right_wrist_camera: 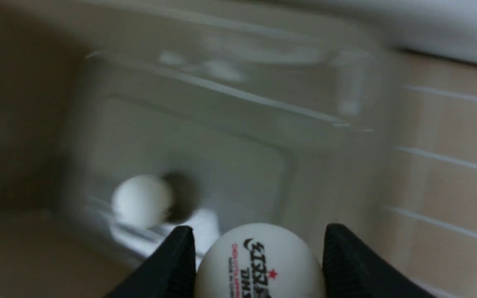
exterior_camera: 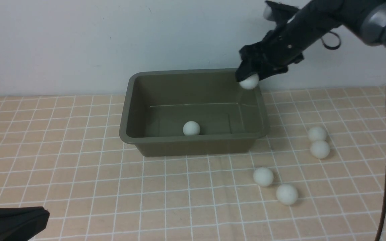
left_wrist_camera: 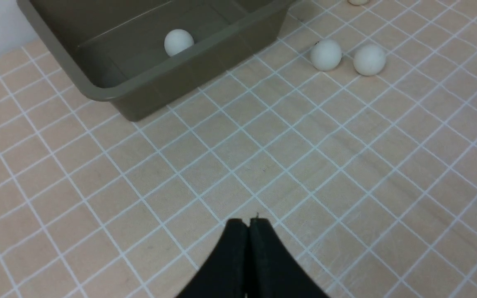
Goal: Put the table tennis balls into the box on the light coffee tablecloth.
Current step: 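Release the ping pong ball into the bin and lift the gripper away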
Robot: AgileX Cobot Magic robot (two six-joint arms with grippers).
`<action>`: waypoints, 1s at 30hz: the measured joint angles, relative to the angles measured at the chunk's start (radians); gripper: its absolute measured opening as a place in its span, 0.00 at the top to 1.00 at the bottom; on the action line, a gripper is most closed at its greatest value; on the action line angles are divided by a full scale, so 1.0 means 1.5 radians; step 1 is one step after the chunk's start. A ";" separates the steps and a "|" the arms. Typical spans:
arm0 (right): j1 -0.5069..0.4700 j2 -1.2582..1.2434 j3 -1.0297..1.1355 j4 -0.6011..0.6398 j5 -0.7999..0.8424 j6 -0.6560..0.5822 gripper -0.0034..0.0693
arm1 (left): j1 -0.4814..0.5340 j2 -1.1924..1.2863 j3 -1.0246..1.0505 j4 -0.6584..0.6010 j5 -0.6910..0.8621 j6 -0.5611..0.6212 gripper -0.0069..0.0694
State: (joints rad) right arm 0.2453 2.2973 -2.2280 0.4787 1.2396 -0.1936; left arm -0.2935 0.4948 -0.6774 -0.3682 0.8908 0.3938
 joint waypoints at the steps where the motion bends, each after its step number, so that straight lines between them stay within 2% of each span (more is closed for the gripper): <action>1: 0.026 0.006 -0.001 -0.006 0.001 -0.004 0.46 | 0.000 0.000 0.000 0.000 -0.004 0.000 1.00; 6: 0.080 0.040 -0.003 -0.061 0.003 -0.007 0.46 | 0.000 0.000 0.000 0.000 -0.006 0.000 1.00; 14: 0.087 0.078 -0.003 -0.082 0.003 -0.014 0.45 | 0.000 0.000 0.000 0.000 -0.006 0.000 1.00; 19: 0.087 0.083 -0.003 -0.075 0.003 -0.014 0.32 | 0.000 0.000 0.000 0.000 -0.006 0.000 1.00; 24: 0.087 0.057 -0.003 -0.086 0.004 -0.011 0.28 | 0.000 0.000 0.000 0.000 -0.006 0.000 1.00; 30: 0.061 -0.079 0.006 -0.198 0.004 0.038 0.27 | 0.000 0.000 0.000 0.000 -0.006 0.008 1.00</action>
State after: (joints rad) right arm 0.3362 2.1786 -2.2189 0.1811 1.2456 -0.1373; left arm -0.2935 0.4948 -0.6774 -0.3682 0.8814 0.4053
